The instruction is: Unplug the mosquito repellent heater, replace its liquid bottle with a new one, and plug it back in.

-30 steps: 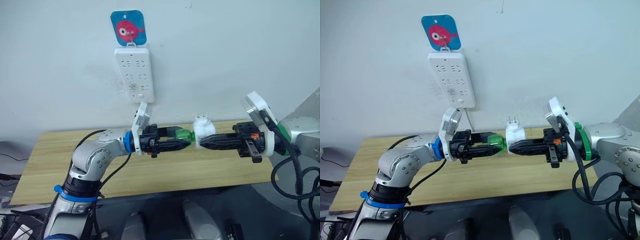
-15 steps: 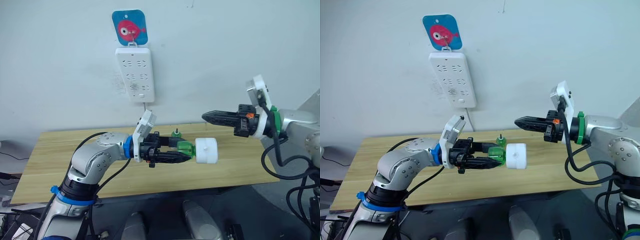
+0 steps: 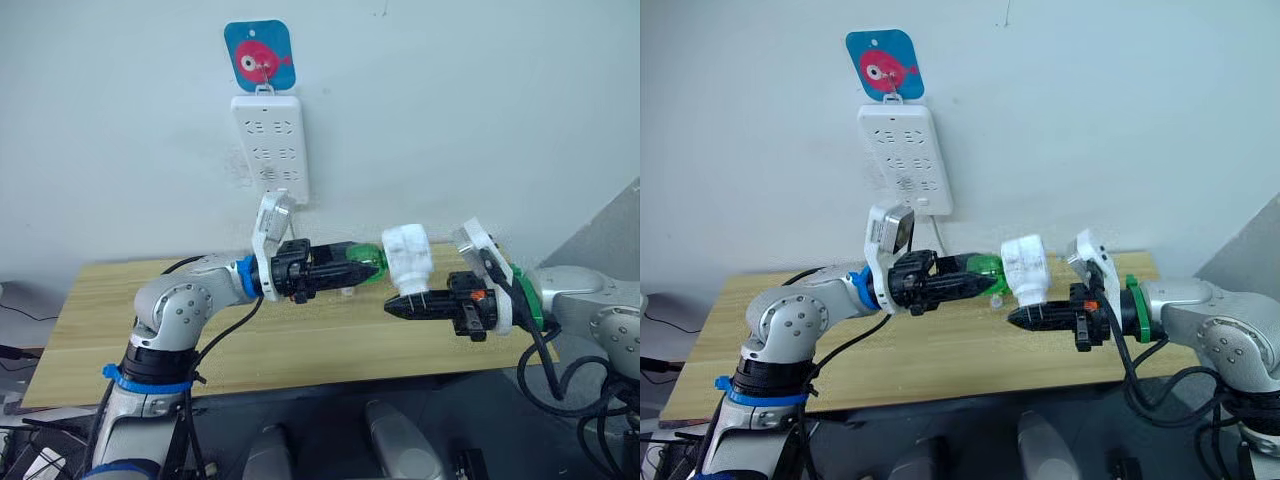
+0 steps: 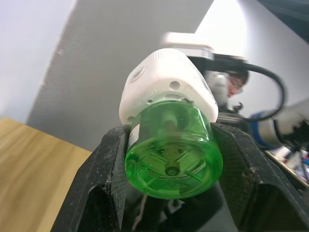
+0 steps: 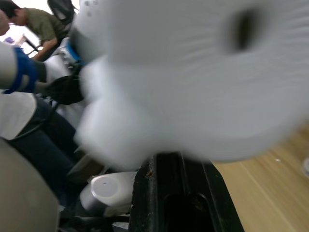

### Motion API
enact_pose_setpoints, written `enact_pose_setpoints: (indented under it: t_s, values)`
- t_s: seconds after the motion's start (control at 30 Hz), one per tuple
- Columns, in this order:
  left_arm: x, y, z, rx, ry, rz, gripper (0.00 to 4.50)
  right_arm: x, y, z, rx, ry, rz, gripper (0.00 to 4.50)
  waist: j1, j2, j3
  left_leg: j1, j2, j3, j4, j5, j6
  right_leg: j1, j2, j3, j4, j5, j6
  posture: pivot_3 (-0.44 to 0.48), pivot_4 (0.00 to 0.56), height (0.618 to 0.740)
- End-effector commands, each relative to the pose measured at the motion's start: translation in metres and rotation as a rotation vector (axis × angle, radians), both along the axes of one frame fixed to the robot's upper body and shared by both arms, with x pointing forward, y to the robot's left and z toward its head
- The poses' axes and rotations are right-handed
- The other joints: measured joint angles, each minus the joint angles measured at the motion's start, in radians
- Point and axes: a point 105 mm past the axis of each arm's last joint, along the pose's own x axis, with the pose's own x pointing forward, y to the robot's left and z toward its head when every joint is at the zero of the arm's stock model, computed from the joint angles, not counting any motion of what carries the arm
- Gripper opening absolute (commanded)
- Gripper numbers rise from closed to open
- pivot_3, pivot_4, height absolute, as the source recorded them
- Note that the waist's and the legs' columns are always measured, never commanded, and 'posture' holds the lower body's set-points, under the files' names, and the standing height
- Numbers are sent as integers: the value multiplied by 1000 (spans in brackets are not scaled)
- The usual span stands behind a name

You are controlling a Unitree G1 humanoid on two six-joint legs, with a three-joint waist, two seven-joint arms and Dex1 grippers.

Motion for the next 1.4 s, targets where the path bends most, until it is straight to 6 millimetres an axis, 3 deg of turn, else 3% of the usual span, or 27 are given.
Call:
enact_pose_setpoints:
  t_s: [0.03,0.2,0.87,1.4]
  values:
    - [-1,-3,4,3,-54,5,2237,-6,1,15,25,-39,14,0,0,0,0,0,0,0,0,0,0,0,0,0,0,0,0,-266,163,740]
    - [1,-4,-1,27,-76,23,2237,-6,-3,24,53,-42,-3,0,0,0,0,0,0,0,-1,0,0,0,0,0,0,0,0,-267,165,740]
    - [-21,-8,-20,153,-181,-103,2237,10,-3,38,130,10,-59,0,-1,0,0,0,0,0,-1,0,0,0,0,0,0,0,0,-260,167,740]
    - [-22,-4,-30,148,-172,-100,2237,16,1,38,120,24,-88,0,0,0,0,0,0,0,-1,0,0,-1,0,0,0,0,0,-257,166,740]
